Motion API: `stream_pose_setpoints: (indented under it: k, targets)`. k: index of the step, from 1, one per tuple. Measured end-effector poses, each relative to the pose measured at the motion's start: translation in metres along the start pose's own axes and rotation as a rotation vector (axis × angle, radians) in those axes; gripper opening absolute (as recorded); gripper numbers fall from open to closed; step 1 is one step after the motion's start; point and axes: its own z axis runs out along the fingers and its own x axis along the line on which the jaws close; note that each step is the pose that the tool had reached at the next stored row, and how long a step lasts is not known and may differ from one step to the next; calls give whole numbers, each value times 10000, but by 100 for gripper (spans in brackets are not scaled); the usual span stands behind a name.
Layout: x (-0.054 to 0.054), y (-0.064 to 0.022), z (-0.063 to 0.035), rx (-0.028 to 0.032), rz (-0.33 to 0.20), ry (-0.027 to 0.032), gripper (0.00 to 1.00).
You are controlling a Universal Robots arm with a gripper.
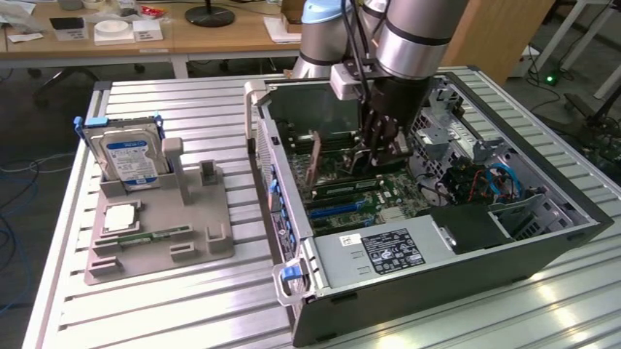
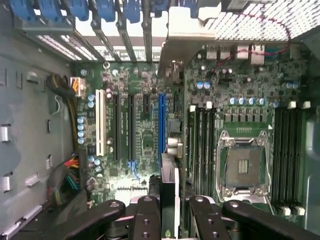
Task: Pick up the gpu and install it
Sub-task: 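Insert the gpu into the slot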
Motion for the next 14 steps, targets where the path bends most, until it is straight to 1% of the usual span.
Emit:
stream_pose_setpoints:
  k: [1,2,3,10,14]
  targets:
    - [0,6,9,63,-2,0,27]
    - [0,11,21,107,-6,-1,27]
    - [1,17,34,129,-11,-1,27]
    - [4,61,103,134,-12,-1,27]
    - [6,113,134,136,-12,0,27]
